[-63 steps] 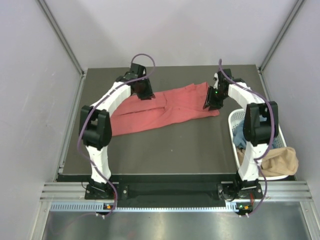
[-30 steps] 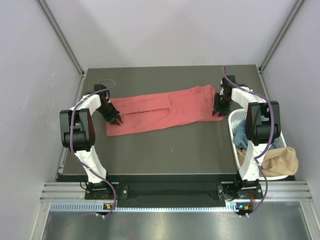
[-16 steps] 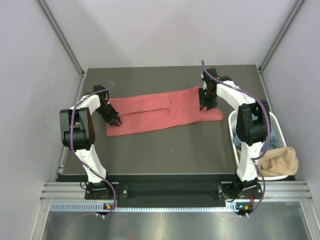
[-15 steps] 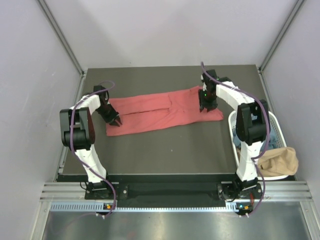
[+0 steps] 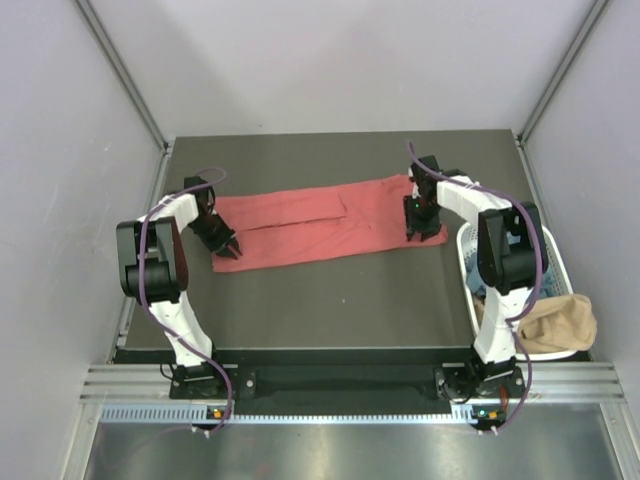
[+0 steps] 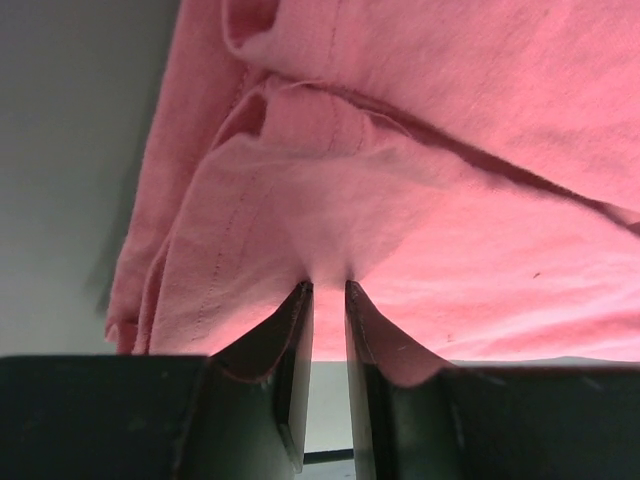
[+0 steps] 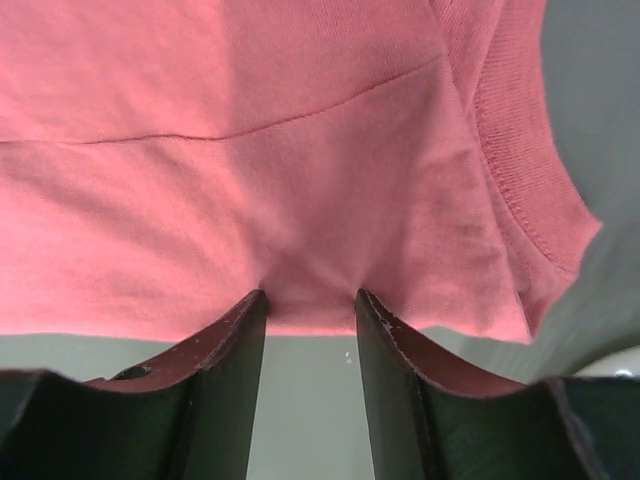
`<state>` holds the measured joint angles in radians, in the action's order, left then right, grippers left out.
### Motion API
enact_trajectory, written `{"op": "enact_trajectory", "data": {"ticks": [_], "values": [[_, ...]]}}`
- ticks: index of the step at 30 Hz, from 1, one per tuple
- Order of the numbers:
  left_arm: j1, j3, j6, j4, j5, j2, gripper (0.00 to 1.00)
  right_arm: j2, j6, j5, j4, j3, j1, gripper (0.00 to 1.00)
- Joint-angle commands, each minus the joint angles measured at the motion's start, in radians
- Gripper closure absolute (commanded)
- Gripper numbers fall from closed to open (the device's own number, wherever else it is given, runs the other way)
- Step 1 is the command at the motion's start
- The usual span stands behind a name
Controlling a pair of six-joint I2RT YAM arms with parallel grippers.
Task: Fold and stack the t-shirts
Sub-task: Fold the tshirt
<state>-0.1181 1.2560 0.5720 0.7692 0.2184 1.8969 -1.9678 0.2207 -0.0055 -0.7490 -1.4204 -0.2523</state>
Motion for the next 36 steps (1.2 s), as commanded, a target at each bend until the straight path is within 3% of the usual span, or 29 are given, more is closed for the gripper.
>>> {"op": "enact_trajectory", "data": {"ticks": [1,14,23,36], "values": [[-0.009,-0.012,-0.023,0.027,-0.031,-0.039,0.75,0.037,0.008,-0.017,-0.027,-0.127,0.015,0.58],[-0.009,-0.032,-0.020,0.007,0.035,-0.061,0.75,-0.273,0.017,-0.299,0.267,-0.515,0.120,0.35],[-0.011,-0.067,-0.008,-0.002,0.053,-0.071,0.75,-0.428,0.083,-0.458,0.316,-0.701,0.123,0.37],[-0.009,-0.023,-0.027,0.015,0.055,-0.045,0.75,-0.434,0.175,-0.562,0.370,-0.641,0.116,0.48]]}}
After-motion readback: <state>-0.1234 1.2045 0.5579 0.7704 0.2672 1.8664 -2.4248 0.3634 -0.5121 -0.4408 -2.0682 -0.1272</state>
